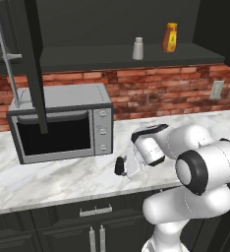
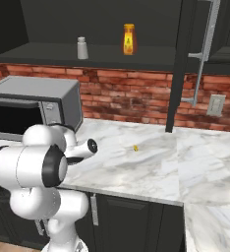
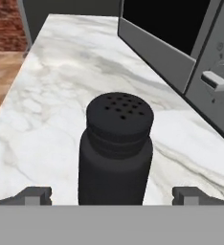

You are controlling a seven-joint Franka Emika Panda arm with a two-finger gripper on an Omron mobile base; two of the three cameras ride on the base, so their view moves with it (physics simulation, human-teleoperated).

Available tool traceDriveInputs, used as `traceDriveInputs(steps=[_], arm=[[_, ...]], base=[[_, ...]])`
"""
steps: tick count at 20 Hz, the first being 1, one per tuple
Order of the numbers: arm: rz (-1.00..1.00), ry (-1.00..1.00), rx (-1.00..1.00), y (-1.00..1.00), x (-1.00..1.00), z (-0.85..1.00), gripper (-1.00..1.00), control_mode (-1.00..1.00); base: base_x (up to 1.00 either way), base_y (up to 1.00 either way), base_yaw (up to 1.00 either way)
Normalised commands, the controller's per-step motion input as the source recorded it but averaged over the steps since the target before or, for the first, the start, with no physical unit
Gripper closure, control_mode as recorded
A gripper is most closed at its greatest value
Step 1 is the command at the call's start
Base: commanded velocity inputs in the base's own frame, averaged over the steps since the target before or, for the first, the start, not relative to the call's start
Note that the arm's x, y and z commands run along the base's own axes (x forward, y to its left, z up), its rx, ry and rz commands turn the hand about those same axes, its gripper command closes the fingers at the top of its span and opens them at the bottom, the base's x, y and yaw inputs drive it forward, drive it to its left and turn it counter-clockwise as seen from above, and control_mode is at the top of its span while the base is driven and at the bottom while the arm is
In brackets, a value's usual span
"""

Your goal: Pick the shaker and shaker from the counter and place them in the cabinet.

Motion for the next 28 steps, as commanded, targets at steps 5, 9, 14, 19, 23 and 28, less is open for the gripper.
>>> traceDriveInputs(steps=[5,9,14,19,23,28], arm=[[-0.03,0.00,0.02,0.17,0.06,-0.19,-1.00,-1.00],[-0.03,0.00,0.02,0.15,0.08,-0.13,-1.00,-1.00],[-0.03,0.00,0.02,0.13,0.09,-0.10,1.00,-1.00],[-0.04,0.00,0.03,0.02,0.00,-0.01,1.00,-1.00],[-0.01,-0.04,0.00,0.00,-0.30,0.34,1.00,-1.00],[0.00,-0.09,0.00,0.00,-0.40,0.63,1.00,-1.00]], base=[[0.00,0.00,0.00],[0.00,0.00,0.00],[0.00,0.00,0.00],[0.00,0.00,0.00],[0.00,0.00,0.00],[0.00,0.00,0.00]])
